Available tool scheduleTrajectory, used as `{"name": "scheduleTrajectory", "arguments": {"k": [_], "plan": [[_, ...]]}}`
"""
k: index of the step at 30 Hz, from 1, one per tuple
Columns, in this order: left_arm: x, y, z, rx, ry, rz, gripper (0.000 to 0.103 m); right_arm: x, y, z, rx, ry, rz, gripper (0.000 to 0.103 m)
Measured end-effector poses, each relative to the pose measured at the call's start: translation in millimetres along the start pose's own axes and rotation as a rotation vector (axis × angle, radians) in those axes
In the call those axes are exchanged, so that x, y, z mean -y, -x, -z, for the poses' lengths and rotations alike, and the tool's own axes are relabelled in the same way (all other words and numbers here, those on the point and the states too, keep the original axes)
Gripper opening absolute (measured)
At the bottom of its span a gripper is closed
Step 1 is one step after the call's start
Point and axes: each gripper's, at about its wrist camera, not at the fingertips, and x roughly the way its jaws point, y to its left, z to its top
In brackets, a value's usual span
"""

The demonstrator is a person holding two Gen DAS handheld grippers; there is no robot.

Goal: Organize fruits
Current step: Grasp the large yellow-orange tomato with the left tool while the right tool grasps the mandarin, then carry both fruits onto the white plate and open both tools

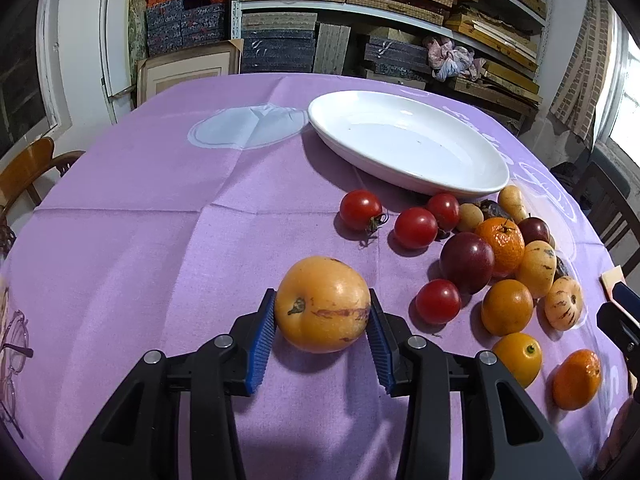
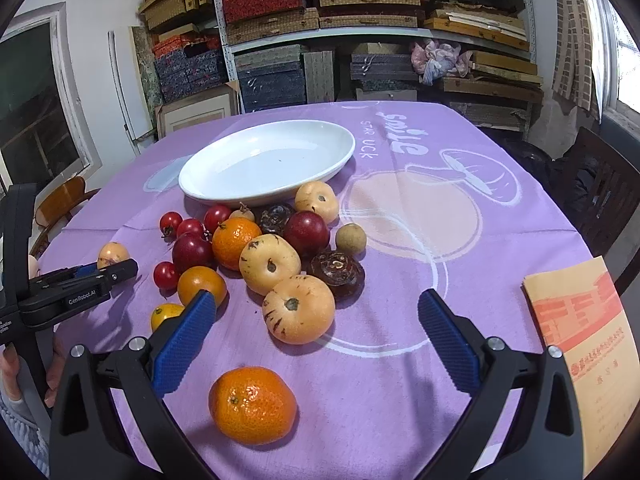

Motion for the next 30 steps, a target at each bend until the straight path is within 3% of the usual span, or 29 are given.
{"name": "scheduleTrajectory", "arguments": {"k": [4, 9, 13, 14, 17, 30], "plan": [[-2.6, 4.5, 5.9, -0.008, -0.006, -0.022, 0.043, -5.0, 7.8, 16.2, -0.046, 0.019, -0.077, 0.099], [-9.3, 3.7, 6.8, -0.016, 0.022, -0.017, 0.043, -11.5, 12.5, 42.2, -0.097, 0.091, -0.047, 0.099], [-9.1, 4.3, 7.0, -0.016, 0.019, -0.019, 0.043, -16.5, 14.7, 44.5, -0.088, 0.126, -0.052, 0.099], [-9.1, 4.2, 6.9, -0.016, 0.019, -0.019, 0.043, -18.9, 14.1, 45.1, -0.089, 0.139, -0.054, 0.096], [-9.2, 3.9, 7.3, -0.021, 0.023, -0.016, 0.044, -25.3, 13.4, 45.2, -0.101, 0.169, -0.071, 0.057], [-12.2, 2.7, 8.8, -0.022, 0.023, -0.015, 0.044, -24.4, -0.2, 44.1, -0.167, 0.162, -0.101, 0.051]]}}
